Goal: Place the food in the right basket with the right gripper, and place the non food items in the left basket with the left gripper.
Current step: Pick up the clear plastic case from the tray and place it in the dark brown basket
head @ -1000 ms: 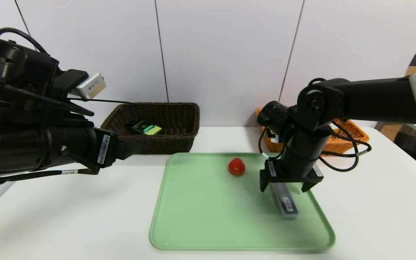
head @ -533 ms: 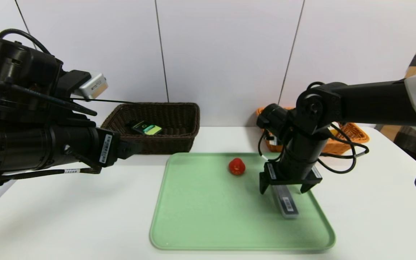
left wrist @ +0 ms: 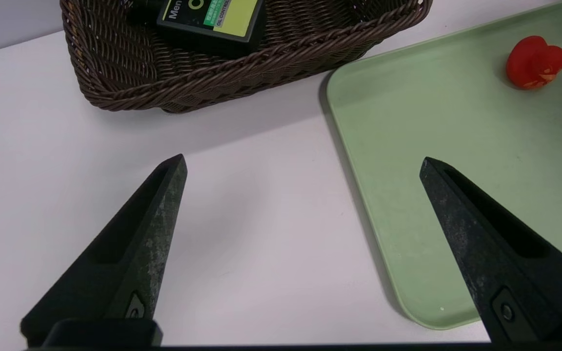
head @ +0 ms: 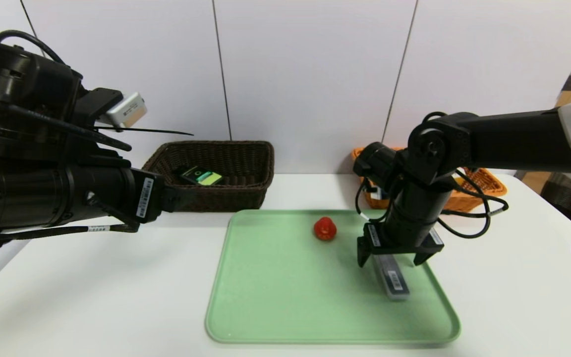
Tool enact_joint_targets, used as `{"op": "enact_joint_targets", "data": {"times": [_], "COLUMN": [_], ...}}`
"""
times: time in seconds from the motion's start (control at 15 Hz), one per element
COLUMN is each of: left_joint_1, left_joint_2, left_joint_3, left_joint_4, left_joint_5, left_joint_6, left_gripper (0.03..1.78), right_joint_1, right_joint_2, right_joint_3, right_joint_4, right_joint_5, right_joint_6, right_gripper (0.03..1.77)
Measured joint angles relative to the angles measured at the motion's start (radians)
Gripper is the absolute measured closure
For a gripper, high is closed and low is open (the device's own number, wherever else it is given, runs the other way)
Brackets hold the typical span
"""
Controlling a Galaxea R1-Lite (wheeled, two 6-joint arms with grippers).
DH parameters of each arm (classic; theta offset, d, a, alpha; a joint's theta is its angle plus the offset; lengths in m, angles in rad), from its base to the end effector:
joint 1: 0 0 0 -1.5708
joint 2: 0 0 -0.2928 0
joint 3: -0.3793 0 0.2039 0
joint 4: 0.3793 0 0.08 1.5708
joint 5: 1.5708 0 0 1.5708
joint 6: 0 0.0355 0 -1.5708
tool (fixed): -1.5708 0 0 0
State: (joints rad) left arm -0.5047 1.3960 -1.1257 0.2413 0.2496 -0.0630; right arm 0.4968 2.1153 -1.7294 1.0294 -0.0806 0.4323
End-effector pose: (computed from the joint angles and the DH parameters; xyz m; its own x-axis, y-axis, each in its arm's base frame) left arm 0.2244 -0.1139 0.2545 0.8590 -0.1924 -0.4744 0.2525 0.9654 0.0658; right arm 0.3297 0.1755 0.1351 0.1741 0.0028 -0.9847 -0.0575 0.9983 -0.0073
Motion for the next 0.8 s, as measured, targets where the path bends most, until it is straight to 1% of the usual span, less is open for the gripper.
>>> {"op": "enact_joint_targets", "data": {"times": [0.4, 0.8], "left_joint_1": [0.02, 0.022], "left_joint_2": [-0.001, -0.001], "left_joint_3": [-0.016, -0.017], "left_joint_4": [0.006, 0.004], "left_joint_5": [-0.001, -0.001], "left_joint_6": [0.003, 0.003], "left_gripper": [0.12, 0.12], "right_joint_1": [0.0, 0.003], "right_joint_2": [0.001, 0.005], "right_joint_3": [0.0, 0.0], "right_joint_4": [-0.002, -0.001], "right_joint_5": [0.003, 0.001], "right_joint_6": [0.005, 0.03], "right_gripper": [0.1, 0.1]}}
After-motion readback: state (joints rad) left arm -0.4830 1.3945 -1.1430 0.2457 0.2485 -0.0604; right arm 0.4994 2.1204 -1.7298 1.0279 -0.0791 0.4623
